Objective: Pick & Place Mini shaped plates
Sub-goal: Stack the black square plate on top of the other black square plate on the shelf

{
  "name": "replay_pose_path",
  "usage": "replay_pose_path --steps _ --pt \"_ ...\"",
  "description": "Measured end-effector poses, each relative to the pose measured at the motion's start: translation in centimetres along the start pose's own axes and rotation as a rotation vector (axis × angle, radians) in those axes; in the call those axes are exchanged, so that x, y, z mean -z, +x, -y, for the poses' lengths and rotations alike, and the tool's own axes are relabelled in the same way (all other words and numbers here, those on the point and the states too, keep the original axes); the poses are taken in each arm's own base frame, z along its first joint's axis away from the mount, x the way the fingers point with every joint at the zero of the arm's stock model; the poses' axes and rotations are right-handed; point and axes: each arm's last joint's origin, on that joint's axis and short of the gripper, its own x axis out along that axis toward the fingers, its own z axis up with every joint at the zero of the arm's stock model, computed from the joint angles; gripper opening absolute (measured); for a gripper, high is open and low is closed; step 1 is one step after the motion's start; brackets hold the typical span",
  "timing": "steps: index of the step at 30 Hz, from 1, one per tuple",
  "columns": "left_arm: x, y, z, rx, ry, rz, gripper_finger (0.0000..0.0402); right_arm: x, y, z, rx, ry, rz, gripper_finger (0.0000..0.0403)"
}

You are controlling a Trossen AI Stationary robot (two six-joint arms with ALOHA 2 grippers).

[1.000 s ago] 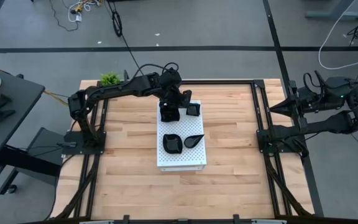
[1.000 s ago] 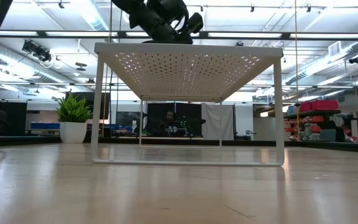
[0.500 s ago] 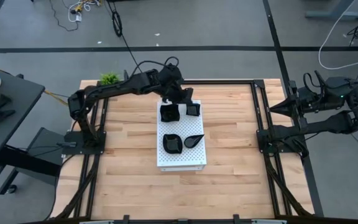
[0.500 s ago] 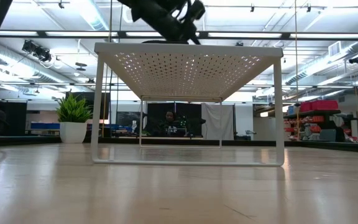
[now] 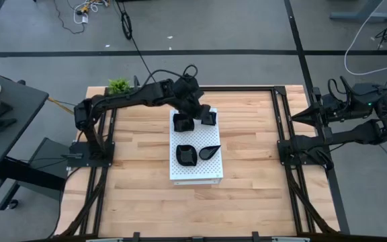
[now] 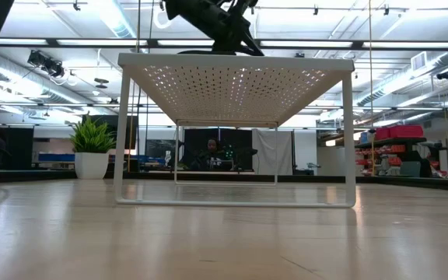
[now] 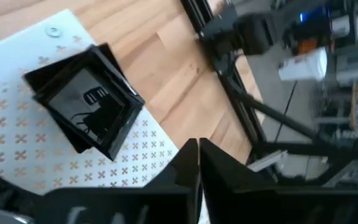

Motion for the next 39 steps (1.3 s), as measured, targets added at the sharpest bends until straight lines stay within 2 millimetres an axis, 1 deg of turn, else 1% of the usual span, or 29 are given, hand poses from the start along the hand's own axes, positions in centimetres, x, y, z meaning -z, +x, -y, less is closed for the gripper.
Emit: replay_pose_path --steps 2,8,12,17,20,25,29,35,39 --pt "0.3 0.2 0.2 0.004 0.047 -0.009 0.0006 0.0 0.0 0.0 0.000 0.000 0.000 0.0029" --pt "0.7 1.0 0.1 -0.032 0.096 -0.014 0.0004 0.0 0.0 0.0 0.000 0.000 0.000 0.0029" --pt "1.1 1.4 -0.1 -0.030 0.124 -0.062 0.0003 0.0 0.0 0.0 0.000 0.000 0.000 0.0029" --pt "1.7 1.4 -0.3 -0.050 0.264 -0.112 0.0002 0.0 0.0 0.0 0.000 0.000 -0.001 0.0029" --pt "1.5 1.3 -0.4 -0.048 0.369 -0.106 0.0002 0.0 0.0 0.0 0.000 0.000 0.000 0.0029" --pt "1.3 1.3 -0.5 -0.097 0.604 -0.061 0.0001 0.0 0.0 0.0 0.000 0.000 0.000 0.0029" --pt "1.3 1.4 -0.4 -0.099 0.774 -0.058 0.0001 0.0 0.0 0.0 0.000 0.000 0.000 0.0029" --pt "1.4 1.4 -0.3 -0.140 0.875 -0.046 0.0001 0.0 0.0 0.0 0.000 0.000 -0.001 0.0029" --pt "1.5 2.1 -0.6 -0.152 0.882 -0.060 0.0001 0.0 0.0 0.0 0.000 0.000 0.000 0.0029"
